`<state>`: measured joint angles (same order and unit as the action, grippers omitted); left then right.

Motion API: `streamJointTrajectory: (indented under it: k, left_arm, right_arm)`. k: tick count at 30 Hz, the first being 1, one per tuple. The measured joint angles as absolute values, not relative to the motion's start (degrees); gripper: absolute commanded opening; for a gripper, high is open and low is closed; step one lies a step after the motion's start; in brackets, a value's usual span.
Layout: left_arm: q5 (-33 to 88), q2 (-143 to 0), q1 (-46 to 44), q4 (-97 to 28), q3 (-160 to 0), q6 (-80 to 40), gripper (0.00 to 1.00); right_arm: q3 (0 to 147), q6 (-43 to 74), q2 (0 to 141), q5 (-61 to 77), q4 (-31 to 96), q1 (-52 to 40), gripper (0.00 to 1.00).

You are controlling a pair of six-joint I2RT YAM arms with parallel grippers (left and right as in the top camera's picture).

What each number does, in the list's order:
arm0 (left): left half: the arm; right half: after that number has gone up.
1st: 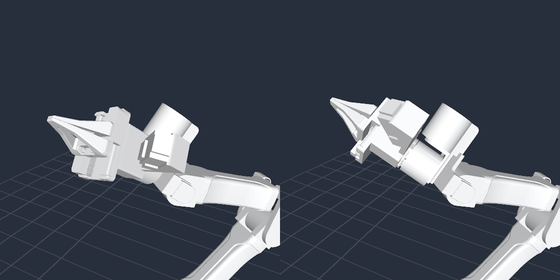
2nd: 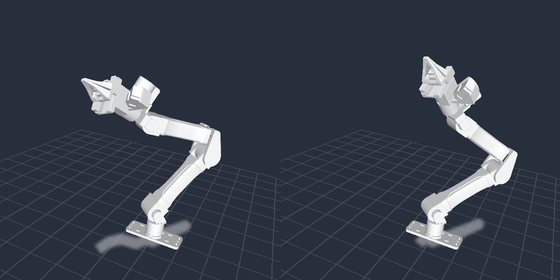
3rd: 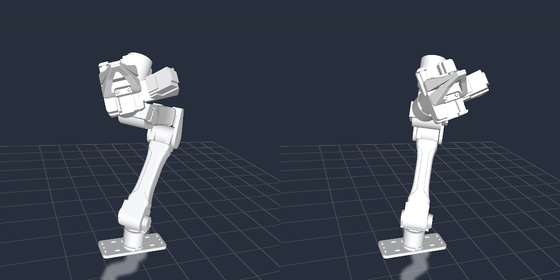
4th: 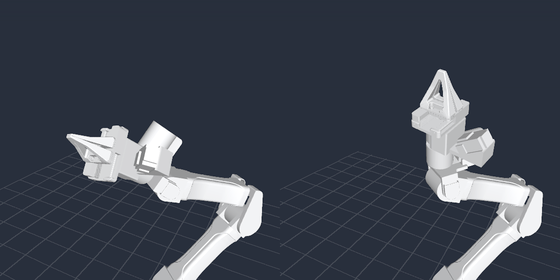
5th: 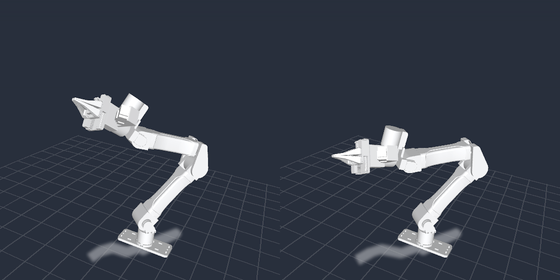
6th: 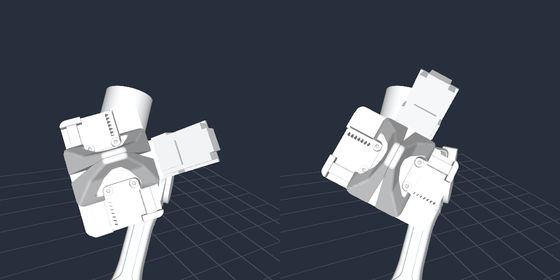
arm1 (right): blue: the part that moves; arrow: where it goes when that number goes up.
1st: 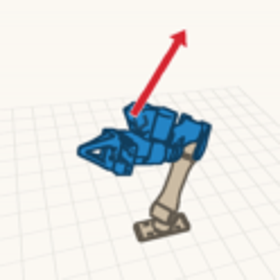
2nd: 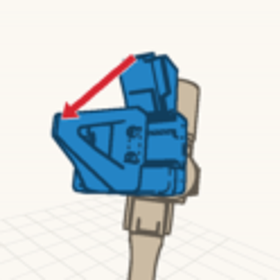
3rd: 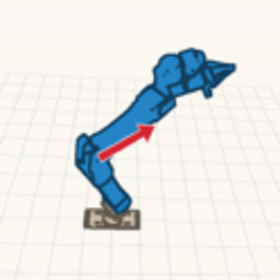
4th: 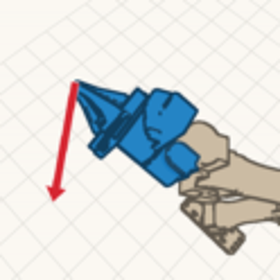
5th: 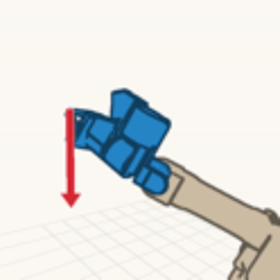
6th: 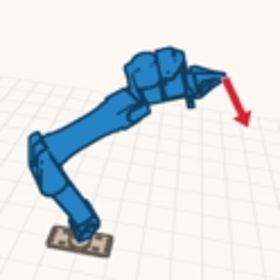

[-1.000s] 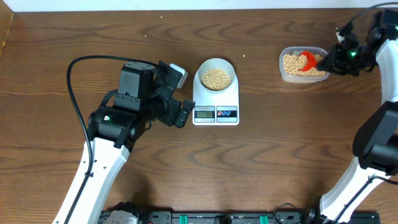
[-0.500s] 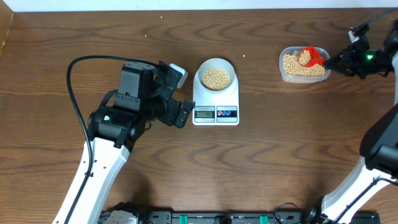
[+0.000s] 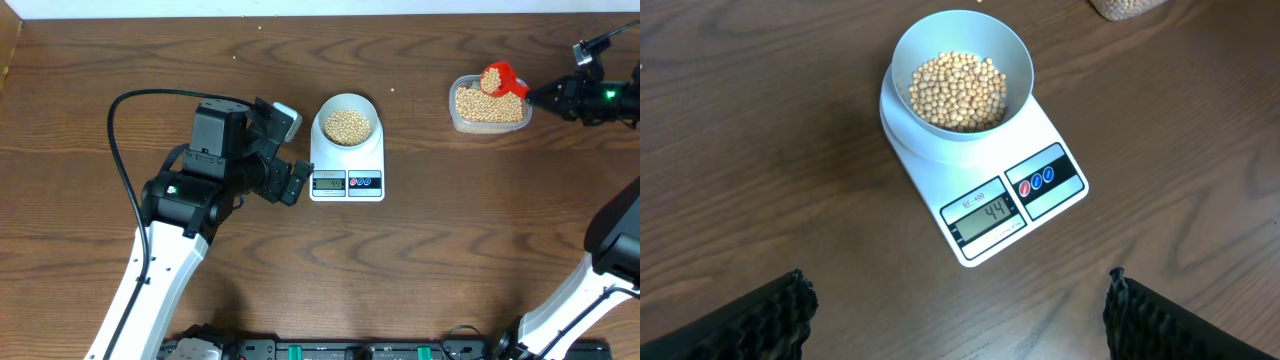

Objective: Scoop item into bowl and weigh 50g on scale
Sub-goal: 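Lift the filled red scoop and move it left over the bowl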

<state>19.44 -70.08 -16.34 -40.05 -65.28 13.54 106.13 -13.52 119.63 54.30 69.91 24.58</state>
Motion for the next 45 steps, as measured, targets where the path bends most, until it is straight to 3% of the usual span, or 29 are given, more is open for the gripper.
streamJointTrajectory:
  k: [29,45]
  left_arm:
    - [19.44,-70.08,-16.34,-40.05,-65.28,13.54,0.94]
    - [19.42,-70.08,-16.34,-40.05,-65.28,13.54,0.94]
  right_arm:
    - [115.46,-11.66,119.63,56.88,66.32,1.34,0.01]
    - [115.46,-13.69,119.63,48.01,69.32,-7.73,0.01]
